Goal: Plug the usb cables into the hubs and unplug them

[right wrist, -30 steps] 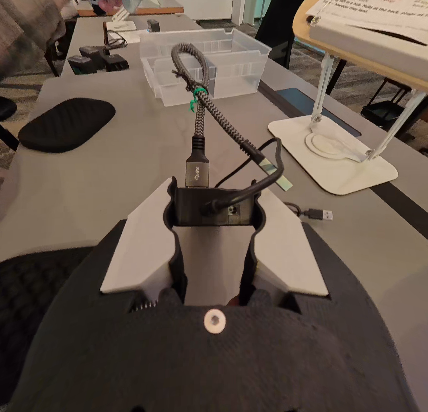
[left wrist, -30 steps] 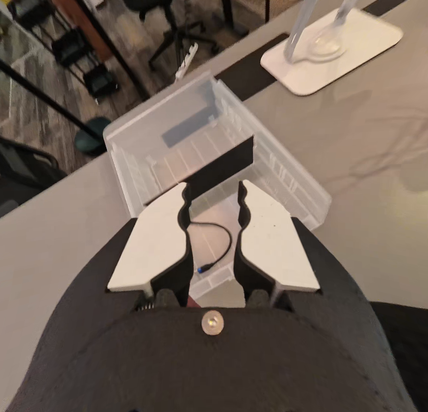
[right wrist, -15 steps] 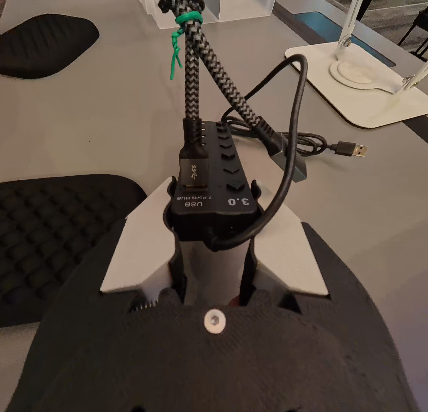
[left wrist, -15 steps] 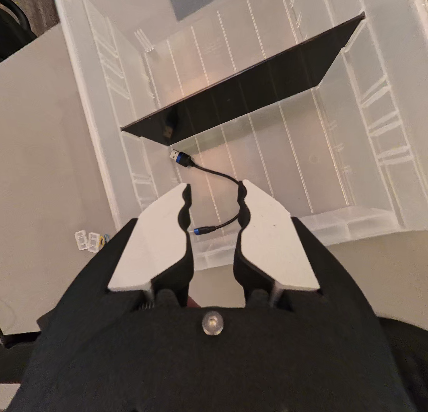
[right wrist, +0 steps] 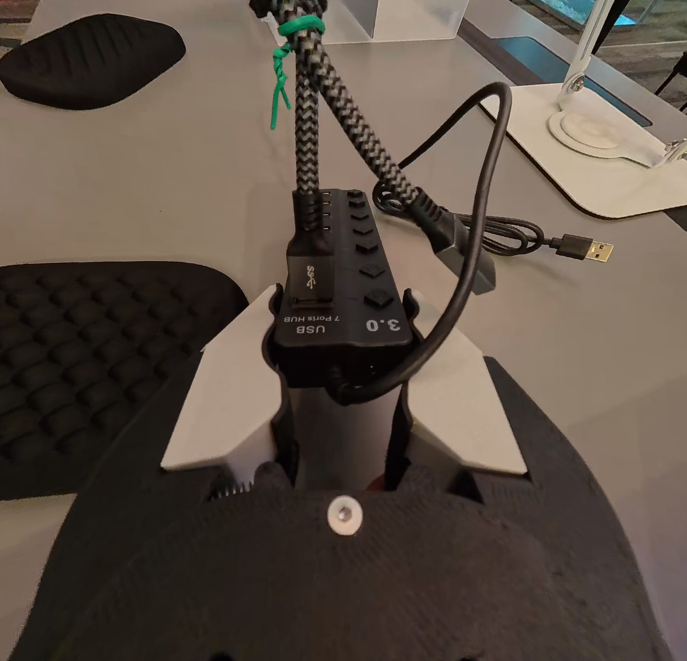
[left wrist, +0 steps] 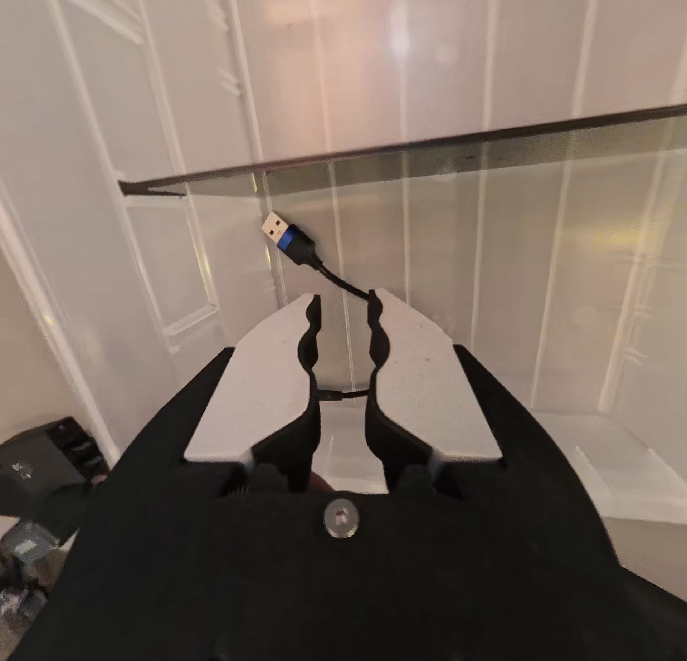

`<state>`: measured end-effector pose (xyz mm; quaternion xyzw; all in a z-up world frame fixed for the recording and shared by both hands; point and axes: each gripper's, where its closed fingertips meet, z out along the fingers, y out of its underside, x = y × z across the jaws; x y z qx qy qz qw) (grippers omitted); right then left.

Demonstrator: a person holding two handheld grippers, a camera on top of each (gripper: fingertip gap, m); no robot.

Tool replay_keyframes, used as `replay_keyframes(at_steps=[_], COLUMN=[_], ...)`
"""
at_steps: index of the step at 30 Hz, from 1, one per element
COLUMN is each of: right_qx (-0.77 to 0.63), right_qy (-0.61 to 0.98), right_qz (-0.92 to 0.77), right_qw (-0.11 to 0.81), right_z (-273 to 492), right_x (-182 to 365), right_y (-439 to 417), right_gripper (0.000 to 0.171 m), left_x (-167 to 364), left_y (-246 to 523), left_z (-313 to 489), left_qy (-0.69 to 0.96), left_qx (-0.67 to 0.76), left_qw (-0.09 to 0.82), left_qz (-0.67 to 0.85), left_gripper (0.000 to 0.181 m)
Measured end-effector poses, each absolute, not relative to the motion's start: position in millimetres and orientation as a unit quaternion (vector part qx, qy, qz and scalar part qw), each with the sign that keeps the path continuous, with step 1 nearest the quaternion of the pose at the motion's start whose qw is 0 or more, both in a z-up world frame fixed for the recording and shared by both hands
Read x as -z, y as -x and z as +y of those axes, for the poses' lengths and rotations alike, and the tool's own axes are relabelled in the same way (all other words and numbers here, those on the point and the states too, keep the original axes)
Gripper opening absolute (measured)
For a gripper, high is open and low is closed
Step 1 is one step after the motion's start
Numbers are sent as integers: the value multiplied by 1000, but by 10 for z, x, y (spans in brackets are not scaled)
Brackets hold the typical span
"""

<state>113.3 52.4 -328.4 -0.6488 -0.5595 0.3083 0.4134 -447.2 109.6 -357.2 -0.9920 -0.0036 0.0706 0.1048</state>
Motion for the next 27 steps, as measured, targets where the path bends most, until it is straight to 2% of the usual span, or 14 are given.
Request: replay_keyframes(at_steps=[3,5,11,25,27], right_qx=[-306,-305,-301,-228,-215], right_qy=[646,645,651,698,708], right_qz=[-563,-564,-564,-597,-593], right_qw=[416,416,410,323,318], right_z=[514,508,506,376,372], right_x=[3283,3283,3310,3668,3669], right_y=[-1136,-1139,-1156,-1376,-1431], right_gripper=[62,62,62,63,69], left_x=[3667,3697,3689,3064,2931], left_y=[4529,4509,4515,4024,3920], left_z=[1087,1124,1165,1177,1186], left_qy=[993,993,990,944,930], left_qx=[-71,-58,-57,-40,-47], left_qw=[87,94,125,316,345], left_qz=[-27,-39,-40,83,121], left_gripper=[19,9,5,2,3])
